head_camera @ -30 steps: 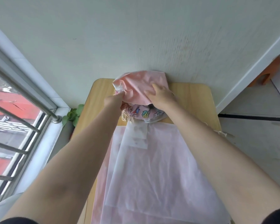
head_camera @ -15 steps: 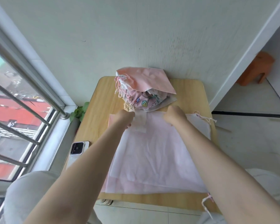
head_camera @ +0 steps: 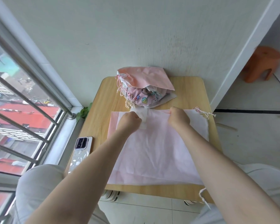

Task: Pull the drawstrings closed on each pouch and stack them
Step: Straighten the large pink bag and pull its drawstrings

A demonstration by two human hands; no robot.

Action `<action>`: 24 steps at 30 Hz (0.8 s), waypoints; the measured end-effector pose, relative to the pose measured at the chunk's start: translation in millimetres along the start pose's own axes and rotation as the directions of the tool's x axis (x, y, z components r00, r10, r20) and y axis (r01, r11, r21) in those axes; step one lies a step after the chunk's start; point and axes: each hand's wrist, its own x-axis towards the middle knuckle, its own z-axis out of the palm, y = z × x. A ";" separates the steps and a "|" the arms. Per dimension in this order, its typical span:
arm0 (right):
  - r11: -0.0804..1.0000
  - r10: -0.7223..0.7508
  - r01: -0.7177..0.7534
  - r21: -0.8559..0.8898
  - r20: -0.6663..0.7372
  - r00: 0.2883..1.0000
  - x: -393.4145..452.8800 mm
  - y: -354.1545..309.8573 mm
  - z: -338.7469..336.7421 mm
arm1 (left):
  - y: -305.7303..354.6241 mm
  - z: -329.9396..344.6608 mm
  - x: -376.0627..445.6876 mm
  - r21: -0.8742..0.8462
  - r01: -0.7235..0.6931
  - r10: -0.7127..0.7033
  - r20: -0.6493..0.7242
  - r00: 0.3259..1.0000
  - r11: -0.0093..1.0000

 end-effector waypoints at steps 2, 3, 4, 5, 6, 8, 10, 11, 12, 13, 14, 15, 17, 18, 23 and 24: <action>0.998 -0.053 0.053 0.026 0.012 0.999 -2.5 0.7 -1.1 | 1.6 5.0 1.7 0.048 -0.073 0.076 -0.043 0.996 0.996; 0.995 -0.094 0.093 0.032 0.018 0.995 -4.3 0.4 -1.8 | 2.5 7.1 3.0 0.066 -0.129 0.134 -0.063 0.989 0.989; 0.990 -0.140 0.139 0.037 0.019 0.990 -6.7 2.0 -3.2 | 6.7 9.9 4.4 0.097 -0.210 0.217 -0.072 0.973 0.973; 0.980 -0.195 0.194 0.041 0.014 0.981 -9.5 2.5 -4.8 | 12.4 11.6 5.2 0.150 -0.302 0.314 -0.066 0.947 0.942; 0.968 -0.247 0.247 0.045 0.007 0.969 -11.1 2.6 -5.8 | 19.8 12.4 5.4 0.216 -0.384 0.401 -0.039 0.915 0.898; 0.948 -0.309 0.308 0.075 0.004 0.951 -14.9 3.6 -10.7 | 38.1 14.4 4.4 0.325 -0.472 0.486 0.041 0.873 0.820; 0.931 -0.339 0.335 0.146 0.002 0.941 -17.7 2.6 -17.6 | 50.5 14.5 5.9 0.365 -0.461 0.476 0.054 0.878 0.809; 0.918 -0.367 0.363 0.160 -0.007 0.930 -18.7 3.1 -20.5 | 53.6 13.9 6.2 0.367 -0.440 0.462 0.031 0.886 0.820; 0.905 -0.399 0.397 0.156 -0.013 0.917 -19.0 2.1 -22.2 | 53.7 12.6 6.6 0.367 -0.415 0.446 -0.002 0.895 0.833; 0.895 -0.422 0.420 0.150 -0.016 0.906 -19.2 0.9 -22.5 | 52.5 10.7 6.6 0.370 -0.388 0.426 -0.023 0.904 0.844; 0.892 -0.430 0.427 0.152 -0.012 0.903 -19.7 -1.0 -22.3 | 51.4 8.5 5.7 0.379 -0.365 0.406 -0.029 0.914 0.850; 0.889 -0.433 0.428 0.163 -0.003 0.901 -20.5 -3.8 -21.5 | 49.2 5.9 4.4 0.390 -0.341 0.381 -0.026 0.924 0.855; 0.886 -0.430 0.419 0.200 0.012 0.903 -24.3 -13.7 -18.7 | 38.2 -0.1 1.2 0.383 -0.261 0.290 -0.020 0.957 0.886; 0.890 -0.415 0.406 0.208 0.003 0.910 -25.8 -18.1 -17.8 | 30.7 -2.6 0.7 0.368 -0.214 0.233 -0.007 0.972 0.905; 0.981 -0.135 0.123 -0.149 -0.072 0.988 -26.8 -29.2 -13.6 | -13.1 -20.8 -15.6 0.296 0.016 -0.063 0.150 0.987 0.955; 0.981 -0.044 0.045 -0.189 0.012 0.999 -28.9 -33.3 -11.7 | -23.3 -24.4 -21.3 0.257 0.071 -0.116 0.165 0.979 0.964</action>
